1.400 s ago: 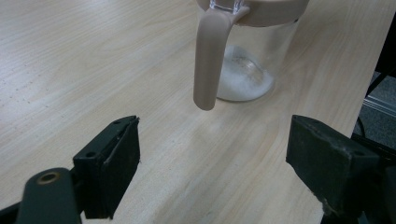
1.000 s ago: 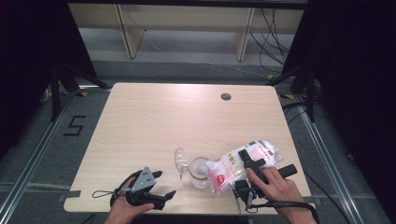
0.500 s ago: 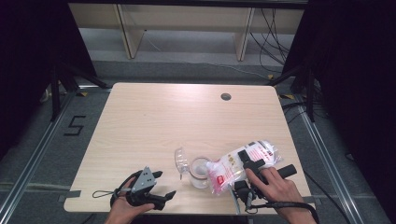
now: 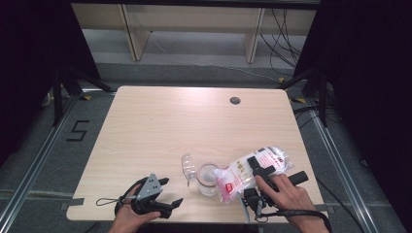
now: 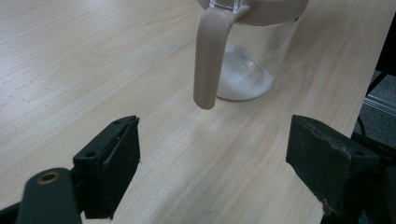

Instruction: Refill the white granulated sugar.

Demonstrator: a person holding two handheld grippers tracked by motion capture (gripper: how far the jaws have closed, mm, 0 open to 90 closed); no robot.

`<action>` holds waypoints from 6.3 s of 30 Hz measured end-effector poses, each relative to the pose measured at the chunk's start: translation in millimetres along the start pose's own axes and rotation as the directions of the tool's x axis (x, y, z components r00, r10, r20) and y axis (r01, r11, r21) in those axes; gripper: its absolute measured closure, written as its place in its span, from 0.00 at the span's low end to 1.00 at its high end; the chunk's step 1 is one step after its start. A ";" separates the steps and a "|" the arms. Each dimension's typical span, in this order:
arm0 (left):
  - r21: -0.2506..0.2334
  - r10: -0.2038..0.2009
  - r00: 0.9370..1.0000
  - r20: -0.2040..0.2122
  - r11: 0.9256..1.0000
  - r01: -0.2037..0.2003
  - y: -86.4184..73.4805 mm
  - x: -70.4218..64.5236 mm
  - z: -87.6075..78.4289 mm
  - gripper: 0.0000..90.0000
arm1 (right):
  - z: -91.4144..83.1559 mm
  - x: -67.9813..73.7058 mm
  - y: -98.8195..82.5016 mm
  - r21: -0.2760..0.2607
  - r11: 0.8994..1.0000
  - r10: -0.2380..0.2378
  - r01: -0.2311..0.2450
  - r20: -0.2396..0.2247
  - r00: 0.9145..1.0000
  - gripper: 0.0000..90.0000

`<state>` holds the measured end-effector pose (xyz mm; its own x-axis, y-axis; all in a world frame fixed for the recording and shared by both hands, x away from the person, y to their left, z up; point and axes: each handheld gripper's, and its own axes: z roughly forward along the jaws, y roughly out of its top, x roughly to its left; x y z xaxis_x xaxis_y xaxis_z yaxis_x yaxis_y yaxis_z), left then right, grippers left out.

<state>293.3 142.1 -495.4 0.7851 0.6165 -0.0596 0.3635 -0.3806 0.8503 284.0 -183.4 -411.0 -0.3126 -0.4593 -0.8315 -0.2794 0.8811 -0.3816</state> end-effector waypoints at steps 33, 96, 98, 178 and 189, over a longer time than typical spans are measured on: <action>0.006 -0.002 1.000 -0.009 1.000 0.002 0.6 0.3 -1.4 0.19 | -1.4 0.0 -1.0 0.005 1.000 0.010 -0.010 -0.005 1.000 0.59; 0.004 0.005 1.000 -0.010 1.000 -0.005 0.7 0.7 -1.1 0.19 | -5.0 -1.7 -2.7 0.015 1.000 0.004 -0.004 -0.001 1.000 0.59; 0.009 0.007 1.000 -0.012 1.000 -0.007 0.9 0.6 -1.4 0.19 | -5.0 -0.1 -2.5 0.015 1.000 0.025 -0.025 -0.001 1.000 0.59; -0.005 0.000 1.000 -0.008 1.000 -0.001 0.3 0.5 -0.3 0.18 | -4.5 3.1 -10.7 -0.008 0.991 0.137 -0.136 0.011 0.991 0.63; -0.003 0.000 1.000 -0.011 1.000 0.000 0.3 0.5 -0.6 0.18 | -2.9 -2.1 -13.6 -0.031 0.998 0.060 -0.059 0.013 0.998 0.63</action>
<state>293.6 142.6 -494.8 0.7795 0.6241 -0.0539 0.3618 -0.3782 0.8521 285.9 -194.8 -402.9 -0.3172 -0.4042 -0.8579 -0.2885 0.9029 -0.3187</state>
